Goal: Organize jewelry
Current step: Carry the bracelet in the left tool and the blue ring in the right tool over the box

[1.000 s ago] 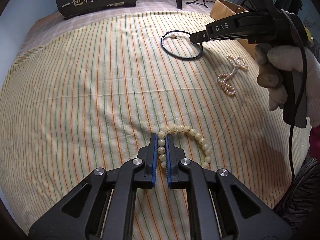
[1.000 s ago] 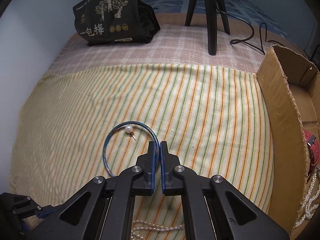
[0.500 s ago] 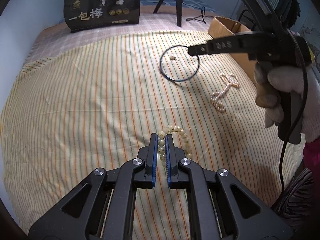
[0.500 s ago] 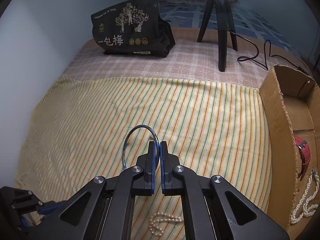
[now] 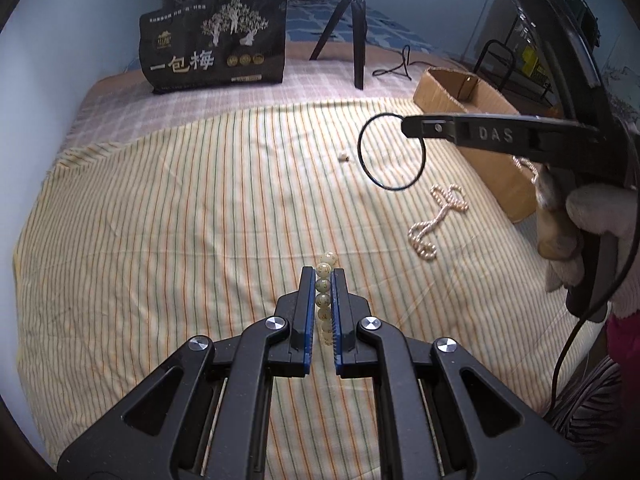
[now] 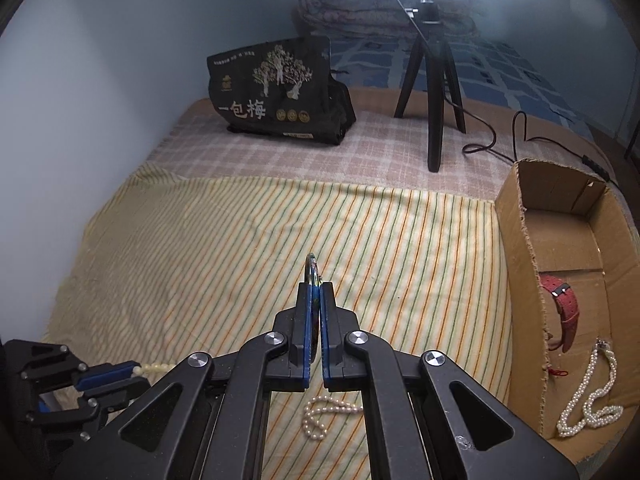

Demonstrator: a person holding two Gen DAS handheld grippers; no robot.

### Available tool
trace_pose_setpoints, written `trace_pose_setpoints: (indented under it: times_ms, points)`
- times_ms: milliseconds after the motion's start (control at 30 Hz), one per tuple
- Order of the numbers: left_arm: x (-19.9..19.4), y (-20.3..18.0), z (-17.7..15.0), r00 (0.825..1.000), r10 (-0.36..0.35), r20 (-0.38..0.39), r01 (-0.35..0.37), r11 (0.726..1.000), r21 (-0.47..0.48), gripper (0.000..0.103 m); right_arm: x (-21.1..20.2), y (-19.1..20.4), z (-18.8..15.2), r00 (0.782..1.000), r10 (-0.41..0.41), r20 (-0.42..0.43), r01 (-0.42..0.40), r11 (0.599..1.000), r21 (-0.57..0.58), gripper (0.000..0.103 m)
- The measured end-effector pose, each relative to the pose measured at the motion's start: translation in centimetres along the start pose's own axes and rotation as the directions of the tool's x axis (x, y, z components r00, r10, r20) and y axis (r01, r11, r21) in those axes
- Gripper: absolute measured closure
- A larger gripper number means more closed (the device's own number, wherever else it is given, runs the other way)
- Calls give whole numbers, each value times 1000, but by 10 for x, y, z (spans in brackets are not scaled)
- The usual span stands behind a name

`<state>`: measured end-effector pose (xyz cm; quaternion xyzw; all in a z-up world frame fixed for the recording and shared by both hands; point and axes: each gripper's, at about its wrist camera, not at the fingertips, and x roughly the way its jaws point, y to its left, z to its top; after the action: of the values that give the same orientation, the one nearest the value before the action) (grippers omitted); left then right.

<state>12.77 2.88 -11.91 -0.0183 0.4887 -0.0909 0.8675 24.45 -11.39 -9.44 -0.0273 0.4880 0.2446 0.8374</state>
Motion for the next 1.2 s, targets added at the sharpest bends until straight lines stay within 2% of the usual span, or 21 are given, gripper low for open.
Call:
trace_pose_setpoints:
  times_ms: [367,700,900,1200]
  points:
    - [-24,-21,29,996,-39,81,40,999,-8,98,-58,-25,-8,996,-16,85,14,1000,19,101]
    - [-35,-67,57,986,-99,138,97,995,20,98,-108,-66,-20,985,-72,157,61,996,73,101]
    - [-32,-97,71,979,-137,151,132,990,41,98,-135,-100,-27,973,-121,195,96,986,133,101]
    - [-22,-141,87,969,-191,155,181,981,75,98,-150,-146,-34,960,-180,214,135,968,209,101]
